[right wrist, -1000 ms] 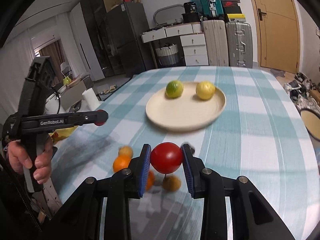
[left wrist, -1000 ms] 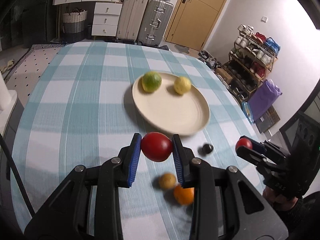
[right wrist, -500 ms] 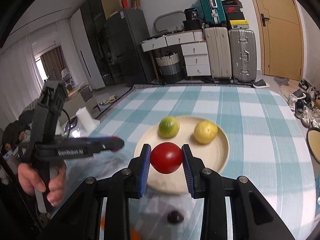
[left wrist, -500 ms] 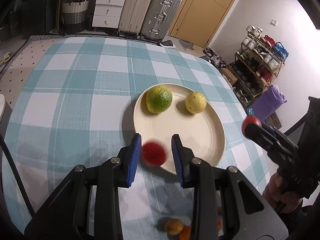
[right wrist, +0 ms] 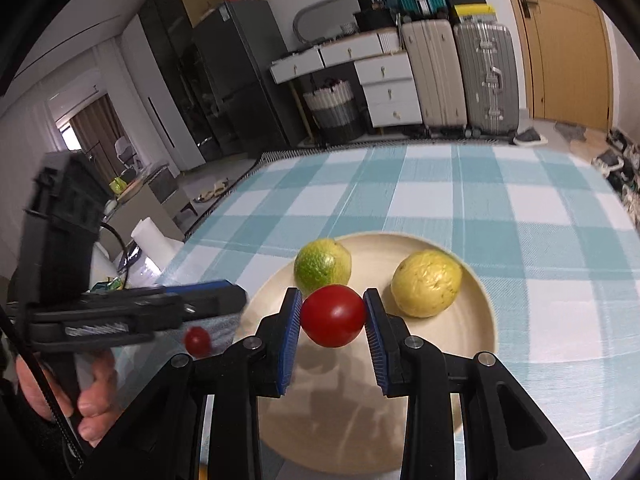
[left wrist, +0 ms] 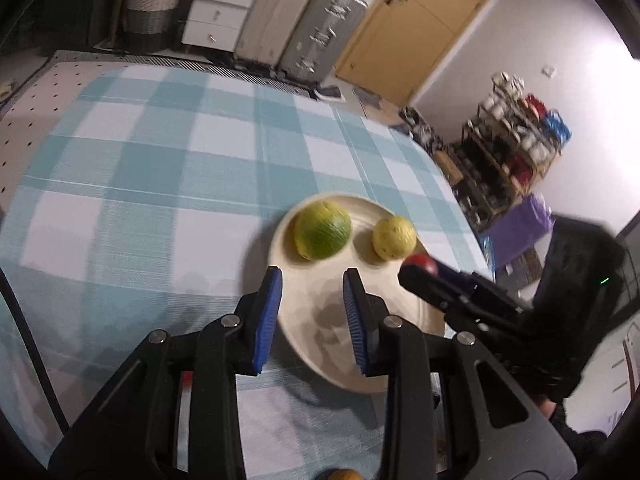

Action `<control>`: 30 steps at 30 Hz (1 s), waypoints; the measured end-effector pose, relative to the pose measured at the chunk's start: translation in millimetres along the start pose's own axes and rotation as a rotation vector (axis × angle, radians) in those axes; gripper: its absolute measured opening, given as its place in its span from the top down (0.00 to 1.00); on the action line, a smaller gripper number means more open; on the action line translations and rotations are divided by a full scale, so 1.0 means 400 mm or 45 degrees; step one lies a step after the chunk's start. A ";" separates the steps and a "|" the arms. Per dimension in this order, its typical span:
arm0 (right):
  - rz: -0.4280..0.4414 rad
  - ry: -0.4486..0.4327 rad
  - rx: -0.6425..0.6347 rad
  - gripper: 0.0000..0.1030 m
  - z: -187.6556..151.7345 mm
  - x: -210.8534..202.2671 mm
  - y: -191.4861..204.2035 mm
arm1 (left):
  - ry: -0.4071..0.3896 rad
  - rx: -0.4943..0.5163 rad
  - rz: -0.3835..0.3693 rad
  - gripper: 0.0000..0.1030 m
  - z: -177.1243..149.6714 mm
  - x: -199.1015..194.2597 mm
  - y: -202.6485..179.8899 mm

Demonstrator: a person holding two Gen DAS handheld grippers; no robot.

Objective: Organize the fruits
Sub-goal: 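Carry both red tomatoes over the plate with both grippers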

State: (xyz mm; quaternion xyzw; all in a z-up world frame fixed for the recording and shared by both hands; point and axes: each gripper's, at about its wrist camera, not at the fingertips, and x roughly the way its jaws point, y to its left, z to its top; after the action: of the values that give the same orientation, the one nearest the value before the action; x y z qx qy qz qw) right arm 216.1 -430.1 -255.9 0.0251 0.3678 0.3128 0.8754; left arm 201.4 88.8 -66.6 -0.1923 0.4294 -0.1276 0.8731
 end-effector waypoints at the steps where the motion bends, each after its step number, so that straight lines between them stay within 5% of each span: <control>1: -0.003 0.001 -0.007 0.69 -0.003 0.003 0.001 | -0.019 -0.009 0.019 0.73 0.004 -0.022 0.015; 8: 0.003 -0.003 0.005 0.69 -0.024 -0.004 -0.010 | -0.090 -0.060 0.235 0.45 -0.003 -0.132 0.145; 13: 0.008 -0.009 0.005 0.69 -0.043 -0.013 -0.009 | -0.026 -0.123 0.342 0.44 -0.069 -0.138 0.224; 17: 0.009 -0.006 0.012 0.69 -0.049 -0.016 -0.010 | 0.034 -0.084 0.332 0.44 -0.117 -0.106 0.222; 26: 0.002 -0.019 0.003 0.69 -0.063 -0.038 -0.010 | 0.088 -0.040 0.419 0.45 -0.117 -0.032 0.214; 30: 0.003 -0.019 0.007 0.69 -0.071 -0.045 -0.011 | 0.102 -0.028 0.426 0.67 -0.119 -0.022 0.218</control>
State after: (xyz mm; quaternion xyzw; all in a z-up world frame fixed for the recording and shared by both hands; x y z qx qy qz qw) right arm 190.2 -449.2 -266.3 0.0304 0.3622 0.3126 0.8776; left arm 163.2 159.5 -125.8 -0.1224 0.4913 0.0166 0.8622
